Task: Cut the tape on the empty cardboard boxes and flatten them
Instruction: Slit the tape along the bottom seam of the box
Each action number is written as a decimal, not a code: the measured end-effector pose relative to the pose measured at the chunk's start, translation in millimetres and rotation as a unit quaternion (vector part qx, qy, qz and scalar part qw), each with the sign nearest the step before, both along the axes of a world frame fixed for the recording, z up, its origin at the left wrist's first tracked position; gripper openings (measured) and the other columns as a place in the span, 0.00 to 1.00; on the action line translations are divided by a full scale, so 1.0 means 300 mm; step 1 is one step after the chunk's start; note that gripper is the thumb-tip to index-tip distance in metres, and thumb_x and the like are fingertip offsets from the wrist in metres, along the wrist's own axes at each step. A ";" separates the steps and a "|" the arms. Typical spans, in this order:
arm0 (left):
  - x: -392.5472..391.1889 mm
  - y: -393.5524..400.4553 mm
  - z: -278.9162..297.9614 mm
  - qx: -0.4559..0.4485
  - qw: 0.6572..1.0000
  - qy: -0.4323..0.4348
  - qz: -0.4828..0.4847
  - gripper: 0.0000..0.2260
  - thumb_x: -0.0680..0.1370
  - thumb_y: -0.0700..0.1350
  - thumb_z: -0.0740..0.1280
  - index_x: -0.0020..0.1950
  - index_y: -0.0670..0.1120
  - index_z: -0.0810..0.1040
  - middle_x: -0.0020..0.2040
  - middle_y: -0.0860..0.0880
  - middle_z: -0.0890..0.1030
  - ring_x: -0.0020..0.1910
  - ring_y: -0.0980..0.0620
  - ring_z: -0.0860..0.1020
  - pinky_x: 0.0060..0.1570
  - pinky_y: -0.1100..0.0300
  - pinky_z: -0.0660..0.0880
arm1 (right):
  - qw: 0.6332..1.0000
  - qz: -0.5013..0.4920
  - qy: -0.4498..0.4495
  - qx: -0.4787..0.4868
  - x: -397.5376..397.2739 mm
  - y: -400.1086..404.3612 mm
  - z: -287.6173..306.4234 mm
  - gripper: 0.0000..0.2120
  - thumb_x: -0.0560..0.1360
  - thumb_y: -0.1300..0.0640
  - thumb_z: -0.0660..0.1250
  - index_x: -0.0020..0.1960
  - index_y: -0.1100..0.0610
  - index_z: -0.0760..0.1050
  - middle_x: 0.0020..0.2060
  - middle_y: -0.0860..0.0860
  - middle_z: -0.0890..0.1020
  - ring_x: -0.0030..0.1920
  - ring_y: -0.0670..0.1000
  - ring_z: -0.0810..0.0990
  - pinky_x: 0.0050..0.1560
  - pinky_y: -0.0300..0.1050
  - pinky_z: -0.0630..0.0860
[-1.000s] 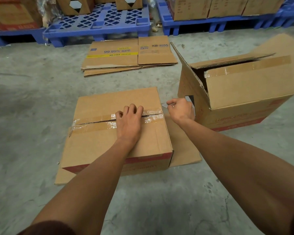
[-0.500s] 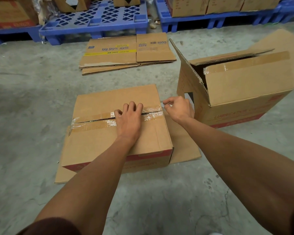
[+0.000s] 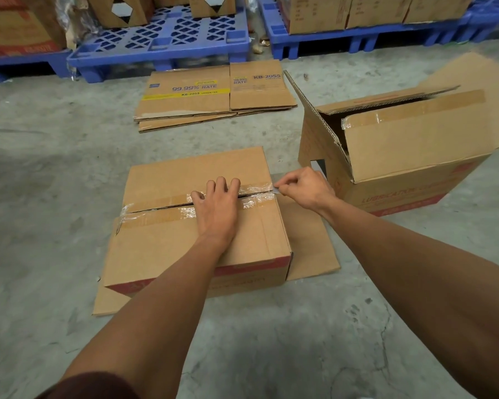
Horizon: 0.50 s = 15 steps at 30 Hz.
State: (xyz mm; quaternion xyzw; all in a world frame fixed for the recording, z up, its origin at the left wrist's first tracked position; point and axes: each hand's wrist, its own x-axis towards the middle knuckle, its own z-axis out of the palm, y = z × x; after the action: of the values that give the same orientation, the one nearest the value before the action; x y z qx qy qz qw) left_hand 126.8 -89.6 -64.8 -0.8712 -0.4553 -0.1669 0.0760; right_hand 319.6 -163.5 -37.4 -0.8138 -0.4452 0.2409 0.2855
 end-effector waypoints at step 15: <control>0.000 0.001 -0.012 0.024 1.000 -0.016 -0.002 0.06 0.76 0.38 0.68 0.48 0.45 0.72 0.36 0.46 0.78 0.37 0.42 0.77 0.37 0.54 0.60 | 0.976 -0.141 0.160 0.032 -0.013 -0.002 -0.004 0.04 0.74 0.52 0.71 0.45 0.48 0.85 0.47 0.46 0.85 0.52 0.49 0.79 0.55 0.47 0.77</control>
State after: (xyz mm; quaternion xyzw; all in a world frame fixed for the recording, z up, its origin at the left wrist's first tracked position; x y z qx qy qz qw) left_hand 126.7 -89.2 -68.5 -0.8672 -0.4509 -0.1914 0.0893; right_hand 315.8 -164.0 -38.7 -0.8096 -0.2821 0.3111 0.4101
